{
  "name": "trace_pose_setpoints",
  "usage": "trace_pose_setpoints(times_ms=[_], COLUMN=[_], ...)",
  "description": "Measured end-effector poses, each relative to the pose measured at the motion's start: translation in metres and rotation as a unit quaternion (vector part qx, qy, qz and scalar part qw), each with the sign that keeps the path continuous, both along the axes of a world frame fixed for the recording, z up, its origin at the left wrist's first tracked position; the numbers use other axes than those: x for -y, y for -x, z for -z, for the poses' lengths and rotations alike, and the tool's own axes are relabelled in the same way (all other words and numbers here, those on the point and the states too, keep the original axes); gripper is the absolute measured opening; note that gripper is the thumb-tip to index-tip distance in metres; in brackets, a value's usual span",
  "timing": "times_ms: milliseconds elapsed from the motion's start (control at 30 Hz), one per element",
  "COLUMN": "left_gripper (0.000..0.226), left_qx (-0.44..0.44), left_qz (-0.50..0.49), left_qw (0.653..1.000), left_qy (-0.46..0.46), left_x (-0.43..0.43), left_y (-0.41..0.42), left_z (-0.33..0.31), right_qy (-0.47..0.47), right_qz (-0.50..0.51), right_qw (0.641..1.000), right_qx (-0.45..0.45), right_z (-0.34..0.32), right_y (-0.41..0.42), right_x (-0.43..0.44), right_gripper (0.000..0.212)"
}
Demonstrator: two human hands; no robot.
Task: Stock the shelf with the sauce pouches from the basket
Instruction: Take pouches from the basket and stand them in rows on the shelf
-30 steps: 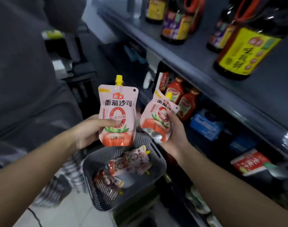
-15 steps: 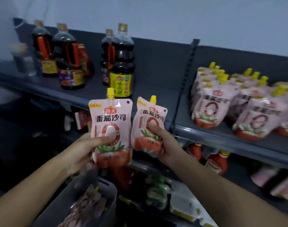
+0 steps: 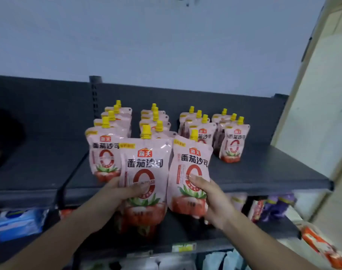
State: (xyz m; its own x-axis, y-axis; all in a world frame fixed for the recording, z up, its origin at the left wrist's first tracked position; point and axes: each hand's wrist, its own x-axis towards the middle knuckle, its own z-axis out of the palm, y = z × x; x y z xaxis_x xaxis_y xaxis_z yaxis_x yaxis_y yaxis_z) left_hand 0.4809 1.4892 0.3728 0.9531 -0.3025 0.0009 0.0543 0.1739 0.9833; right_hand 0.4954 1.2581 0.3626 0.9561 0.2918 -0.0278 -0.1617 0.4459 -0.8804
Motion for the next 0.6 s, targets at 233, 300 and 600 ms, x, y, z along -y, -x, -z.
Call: trace_pose_setpoints(times_ms=[233,300,600], left_gripper=[0.048,0.04,0.056], left_qx=[-0.007,-0.013,0.007], left_qz=[0.015,-0.001,-0.037], left_qw=[1.0,1.0,0.999], left_qy=[0.012,0.024,0.005], left_x=[0.137,0.157,0.182], left_y=[-0.053,-0.072,-0.145], left_z=[-0.007,-0.007,0.005], right_qy=[0.044,0.052,0.124], right_qz=[0.087,0.105,0.135], right_qw=[0.995,0.992,0.979], right_qx=[0.032,0.037,0.085], right_z=[-0.004,-0.006,-0.017], right_y=[-0.037,-0.048,-0.112], right_x=[0.144,0.169,0.219], right_gripper=[0.096,0.094,0.087])
